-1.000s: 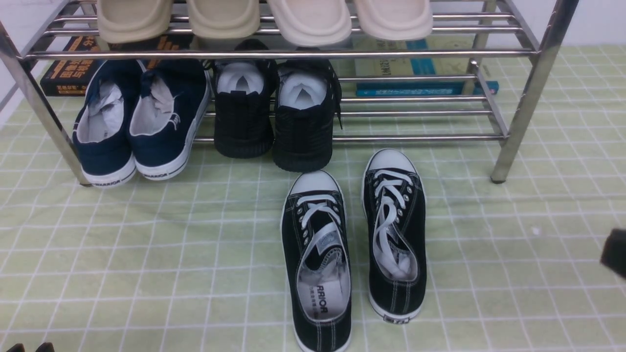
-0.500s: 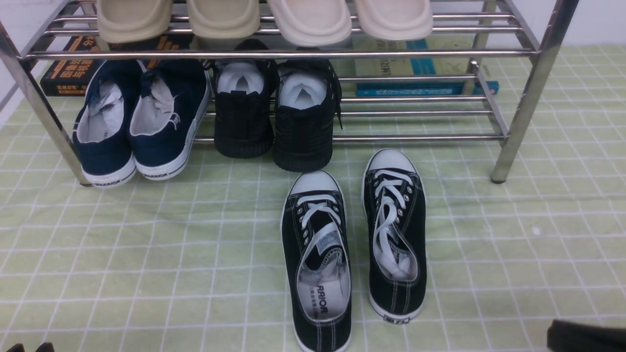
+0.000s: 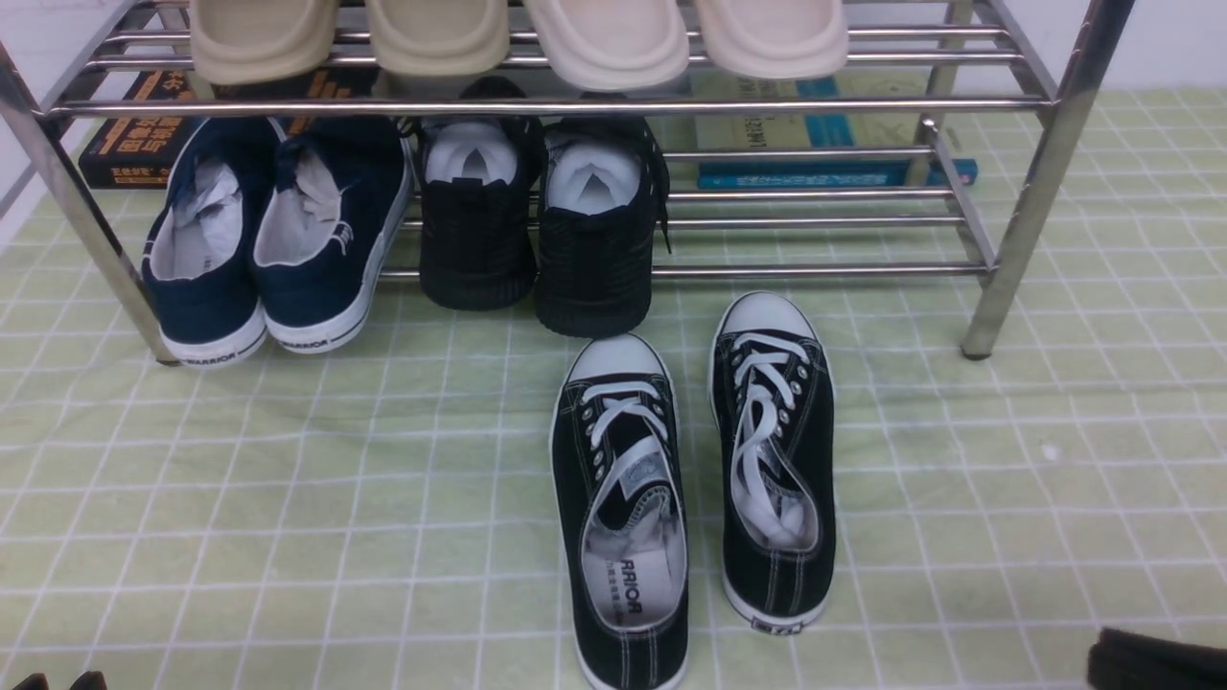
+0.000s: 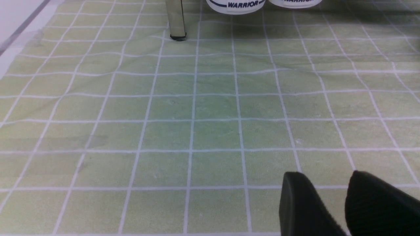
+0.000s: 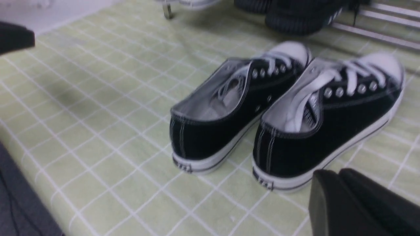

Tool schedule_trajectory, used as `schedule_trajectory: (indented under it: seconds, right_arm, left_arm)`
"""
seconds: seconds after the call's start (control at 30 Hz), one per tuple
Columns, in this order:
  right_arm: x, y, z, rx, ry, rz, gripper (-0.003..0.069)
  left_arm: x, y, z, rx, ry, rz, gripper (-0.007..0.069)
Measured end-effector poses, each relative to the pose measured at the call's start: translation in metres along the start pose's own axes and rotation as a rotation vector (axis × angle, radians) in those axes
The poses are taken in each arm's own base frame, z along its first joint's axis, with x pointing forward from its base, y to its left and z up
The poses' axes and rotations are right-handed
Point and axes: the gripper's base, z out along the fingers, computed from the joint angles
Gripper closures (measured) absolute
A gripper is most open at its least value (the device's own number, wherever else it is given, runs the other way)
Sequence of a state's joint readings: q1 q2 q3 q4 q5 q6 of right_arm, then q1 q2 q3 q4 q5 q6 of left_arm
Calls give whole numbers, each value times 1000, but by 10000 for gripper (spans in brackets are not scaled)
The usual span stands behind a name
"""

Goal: Take the shoes off the shelf with your hand from the green coffee tablecloth.

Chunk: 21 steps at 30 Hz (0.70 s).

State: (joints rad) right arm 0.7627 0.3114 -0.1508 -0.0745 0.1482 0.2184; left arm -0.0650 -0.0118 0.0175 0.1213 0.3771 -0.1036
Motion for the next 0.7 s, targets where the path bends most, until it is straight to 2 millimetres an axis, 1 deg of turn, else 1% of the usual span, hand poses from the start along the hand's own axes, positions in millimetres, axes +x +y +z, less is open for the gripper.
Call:
schedule_trajectory:
  seconds: [0.13,0.2,0.33,0.4,0.5,0.7]
  right_arm:
    - [11,-9,-7,91,-47,3,596]
    - [23,-17,-12,191,-83,-22,591]
    - [39,-25,-19,316,-112,-40,583]
    - [44,-28,-21,378,-119,-49,580]
    - [47,-31,-23,448,-105,-39,578]
    - [56,-37,-25,577,-18,15,569]
  left_arm:
    - [0,0,0,0,0,0,383]
    - [0,0,0,0,0,0,383]
    - [0,0,0,0,0,0,383]
    - [0,0,0,0,0,0,383]
    - [0,0,0,0,0,0,383]
    - [0,0,0,0,0,0,383]
